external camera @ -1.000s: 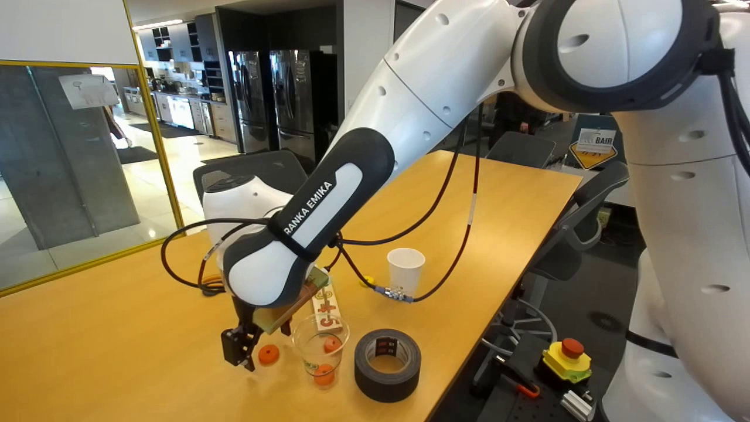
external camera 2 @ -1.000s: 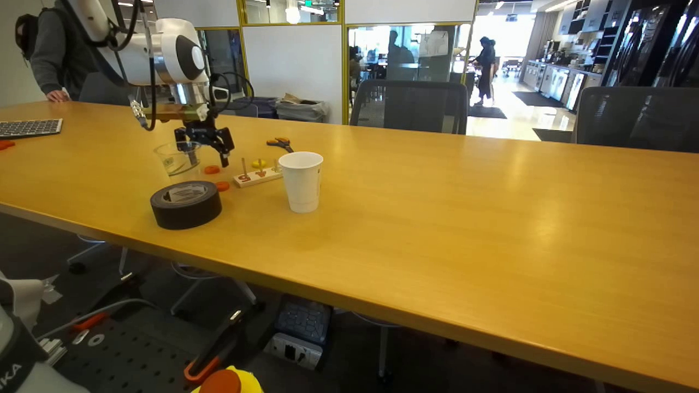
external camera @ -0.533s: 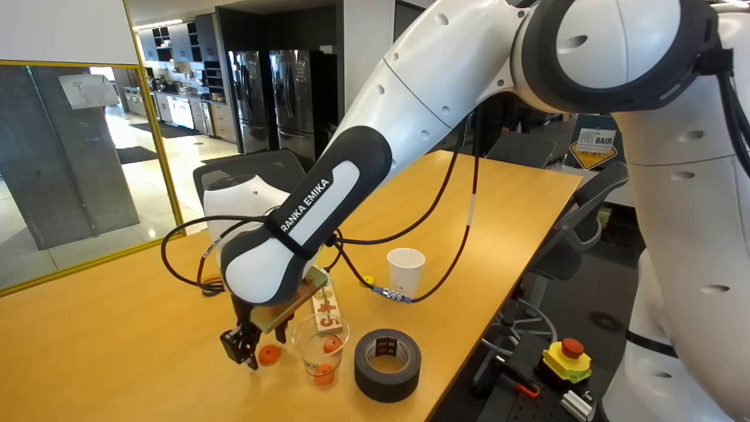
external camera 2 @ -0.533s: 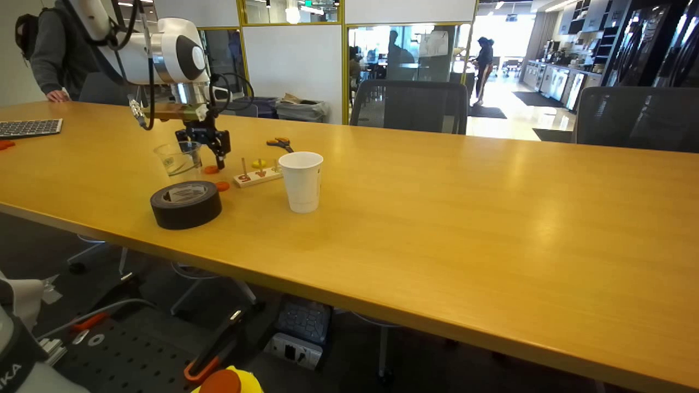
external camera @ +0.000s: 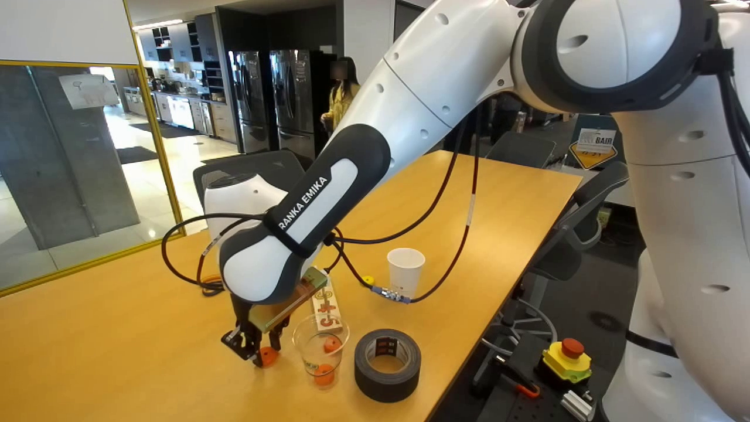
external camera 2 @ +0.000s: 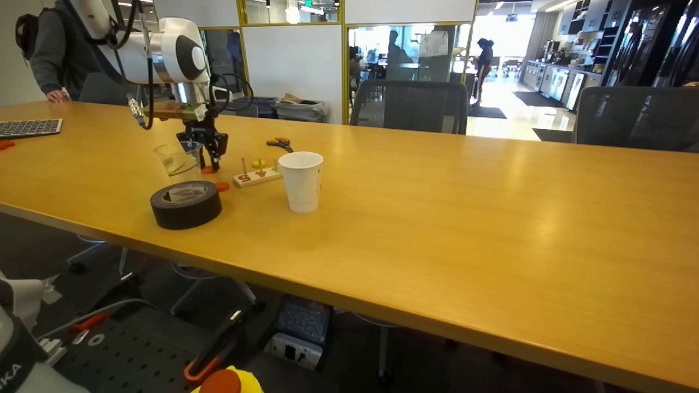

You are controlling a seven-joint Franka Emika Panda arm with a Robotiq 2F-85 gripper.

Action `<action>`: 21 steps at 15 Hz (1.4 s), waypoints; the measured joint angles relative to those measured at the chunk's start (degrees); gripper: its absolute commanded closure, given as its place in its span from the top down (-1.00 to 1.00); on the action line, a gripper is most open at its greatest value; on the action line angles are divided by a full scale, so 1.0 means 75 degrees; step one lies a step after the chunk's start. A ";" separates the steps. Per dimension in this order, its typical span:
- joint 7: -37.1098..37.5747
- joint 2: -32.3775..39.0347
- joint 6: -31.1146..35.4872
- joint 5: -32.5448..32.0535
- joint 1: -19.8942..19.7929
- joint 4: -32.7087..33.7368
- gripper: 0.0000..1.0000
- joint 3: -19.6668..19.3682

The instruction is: Pick up the orange tokens from the table and put them in the colourless cup. Pick up the yellow tokens from the table and put them in the white cup.

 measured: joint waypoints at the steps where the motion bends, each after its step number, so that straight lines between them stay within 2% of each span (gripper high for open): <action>1: 0.0000 0.0000 0.0000 0.0010 0.0000 0.0000 -0.61 0.0000; 5: 0.0000 -0.0052 -0.0021 0.0030 -0.0005 0.0087 -0.61 -0.0004; 8: -0.0067 -0.0397 -0.0385 0.0030 -0.0045 0.0364 -0.61 -0.0004; 14: -0.0519 -0.1864 -0.2142 0.0033 -0.0379 0.0655 -0.62 -0.0007; 18: -0.1751 -0.2655 -0.3604 0.0680 -0.0687 0.0650 -0.64 0.0009; 21: -0.2462 -0.2875 -0.4353 0.1068 -0.0862 0.0607 -0.64 0.0009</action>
